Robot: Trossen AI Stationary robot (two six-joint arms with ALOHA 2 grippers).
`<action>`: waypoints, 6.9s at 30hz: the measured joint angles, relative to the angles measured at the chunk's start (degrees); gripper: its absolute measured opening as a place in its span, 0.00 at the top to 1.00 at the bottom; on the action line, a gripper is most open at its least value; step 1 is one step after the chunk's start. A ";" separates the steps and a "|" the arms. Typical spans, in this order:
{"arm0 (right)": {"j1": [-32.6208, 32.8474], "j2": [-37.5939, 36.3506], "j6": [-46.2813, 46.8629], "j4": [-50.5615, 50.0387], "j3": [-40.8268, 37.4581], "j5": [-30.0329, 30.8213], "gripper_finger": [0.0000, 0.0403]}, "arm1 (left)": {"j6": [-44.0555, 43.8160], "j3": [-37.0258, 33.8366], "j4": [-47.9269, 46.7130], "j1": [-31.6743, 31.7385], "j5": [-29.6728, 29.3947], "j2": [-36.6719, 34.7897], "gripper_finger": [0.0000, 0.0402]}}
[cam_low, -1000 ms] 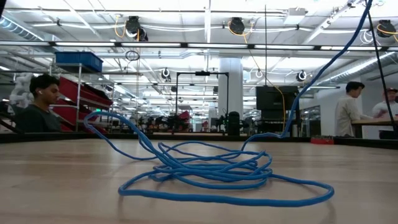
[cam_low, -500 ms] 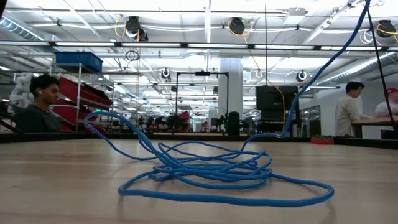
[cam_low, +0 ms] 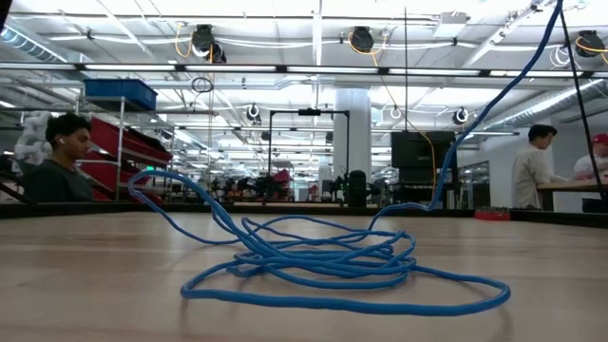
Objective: Coil cords
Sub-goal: Coil the blue wire onto the spool
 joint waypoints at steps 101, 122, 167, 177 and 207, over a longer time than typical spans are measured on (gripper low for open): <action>2.67 0.26 -0.44 3.70 -0.02 -2.34 1.00 | -10.52 0.00 -57.15 -10.62 -18.96 -26.16 1.00; -0.96 0.70 -0.81 -9.42 -0.02 -1.26 1.00 | -6.93 0.00 -56.73 -19.96 -32.85 -30.51 1.00; -12.37 9.53 0.98 3.71 0.00 1.80 1.00 | 4.52 0.00 -25.67 -5.32 -15.61 -19.13 1.00; -11.65 9.41 1.51 5.35 -0.01 1.58 1.00 | 4.53 0.00 -27.52 -3.80 -15.89 -17.45 1.00; -0.03 1.62 -1.25 5.09 -0.02 1.52 1.00 | 6.02 0.00 -32.63 -4.99 -7.35 -17.23 0.77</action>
